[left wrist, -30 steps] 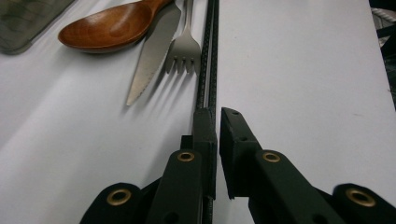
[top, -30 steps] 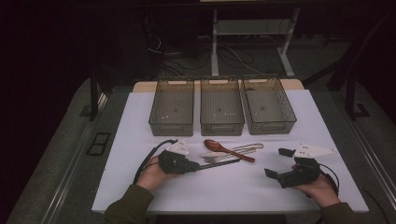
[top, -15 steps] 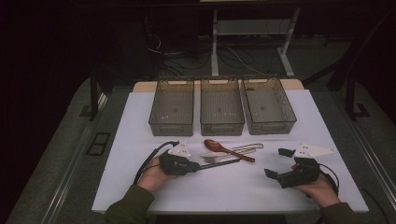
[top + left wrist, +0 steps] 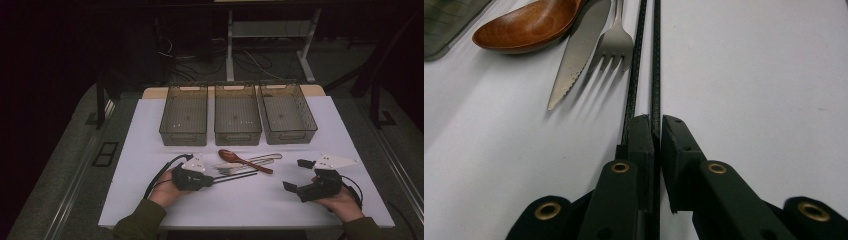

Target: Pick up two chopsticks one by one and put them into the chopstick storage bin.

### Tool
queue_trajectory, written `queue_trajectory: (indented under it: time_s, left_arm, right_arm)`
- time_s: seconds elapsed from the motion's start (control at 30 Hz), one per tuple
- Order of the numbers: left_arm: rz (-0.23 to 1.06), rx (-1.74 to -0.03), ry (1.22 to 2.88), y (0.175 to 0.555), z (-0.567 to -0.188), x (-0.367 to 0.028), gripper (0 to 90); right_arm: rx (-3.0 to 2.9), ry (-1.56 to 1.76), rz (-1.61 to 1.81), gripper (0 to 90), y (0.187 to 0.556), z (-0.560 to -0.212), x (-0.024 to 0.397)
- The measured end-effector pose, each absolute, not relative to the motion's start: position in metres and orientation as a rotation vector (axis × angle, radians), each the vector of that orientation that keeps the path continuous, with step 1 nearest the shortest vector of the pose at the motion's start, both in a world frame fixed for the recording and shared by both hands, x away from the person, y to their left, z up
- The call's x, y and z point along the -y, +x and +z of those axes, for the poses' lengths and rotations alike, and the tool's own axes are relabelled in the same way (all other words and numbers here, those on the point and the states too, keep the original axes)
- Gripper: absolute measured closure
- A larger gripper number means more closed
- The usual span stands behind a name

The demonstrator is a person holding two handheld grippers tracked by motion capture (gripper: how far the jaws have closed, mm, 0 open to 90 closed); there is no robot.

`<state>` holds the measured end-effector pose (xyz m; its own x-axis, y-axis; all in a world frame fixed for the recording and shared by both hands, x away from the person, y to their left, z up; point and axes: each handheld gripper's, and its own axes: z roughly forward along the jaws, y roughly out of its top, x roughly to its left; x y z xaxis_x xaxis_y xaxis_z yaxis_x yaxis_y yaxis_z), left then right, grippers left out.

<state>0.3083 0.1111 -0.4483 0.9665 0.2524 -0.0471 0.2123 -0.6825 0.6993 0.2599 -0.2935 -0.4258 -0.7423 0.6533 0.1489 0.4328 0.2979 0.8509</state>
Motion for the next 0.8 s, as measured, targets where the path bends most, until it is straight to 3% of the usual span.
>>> queue_trajectory:
  time_s: [0.8]
  left_arm:
    - [-0.007,-0.316,2.312,0.302,-0.436,-0.116,85.1]
  right_arm:
    - [-2.336,1.007,1.396,0.7,0.259,-0.430,0.294]
